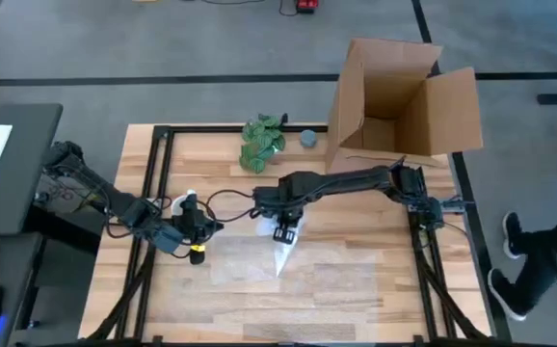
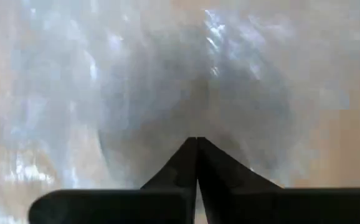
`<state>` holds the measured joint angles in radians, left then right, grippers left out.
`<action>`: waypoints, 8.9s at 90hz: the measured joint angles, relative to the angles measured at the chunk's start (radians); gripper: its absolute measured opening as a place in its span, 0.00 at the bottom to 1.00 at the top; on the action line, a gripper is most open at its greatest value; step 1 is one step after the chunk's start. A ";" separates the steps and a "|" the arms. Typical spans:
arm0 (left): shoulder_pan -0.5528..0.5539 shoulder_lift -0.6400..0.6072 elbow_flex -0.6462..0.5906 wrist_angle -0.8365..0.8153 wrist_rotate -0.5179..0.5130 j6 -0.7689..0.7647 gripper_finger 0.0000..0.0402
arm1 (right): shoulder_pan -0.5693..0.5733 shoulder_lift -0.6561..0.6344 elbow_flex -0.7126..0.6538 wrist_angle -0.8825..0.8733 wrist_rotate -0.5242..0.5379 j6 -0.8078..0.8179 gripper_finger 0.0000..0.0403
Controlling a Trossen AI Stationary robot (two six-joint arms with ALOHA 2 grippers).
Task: Wrap mug
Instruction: Wrap the blue cup with the bubble wrap
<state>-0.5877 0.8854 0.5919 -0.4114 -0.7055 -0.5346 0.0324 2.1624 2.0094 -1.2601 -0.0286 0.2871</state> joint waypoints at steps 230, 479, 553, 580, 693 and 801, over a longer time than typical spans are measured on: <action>0.000 0.000 -0.001 -0.001 0.000 -0.008 0.00 | -0.013 0.065 0.162 -0.061 0.162 -0.134 0.54; 0.000 0.000 -0.001 0.003 0.000 -0.011 0.00 | 0.027 0.084 0.179 -0.301 0.314 -0.722 0.45; 0.000 0.000 -0.001 -0.002 0.020 -0.028 0.00 | 0.008 -0.073 -0.129 0.002 -0.167 -0.524 0.00; 0.000 0.000 -0.001 0.000 0.019 -0.028 0.00 | -0.011 -0.070 -0.275 0.130 -0.140 -0.499 0.00; -0.002 0.000 -0.001 0.019 0.044 0.057 0.00 | 0.120 -0.328 -0.199 0.079 0.017 -0.322 0.00; 0.160 0.897 0.202 0.637 0.615 0.890 0.42 | 0.501 -0.340 -0.778 0.797 0.214 0.075 0.45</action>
<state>-0.4274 1.7824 0.7936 0.2258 -0.0902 0.3550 0.5331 1.8229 1.2316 -0.4628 0.1852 0.3622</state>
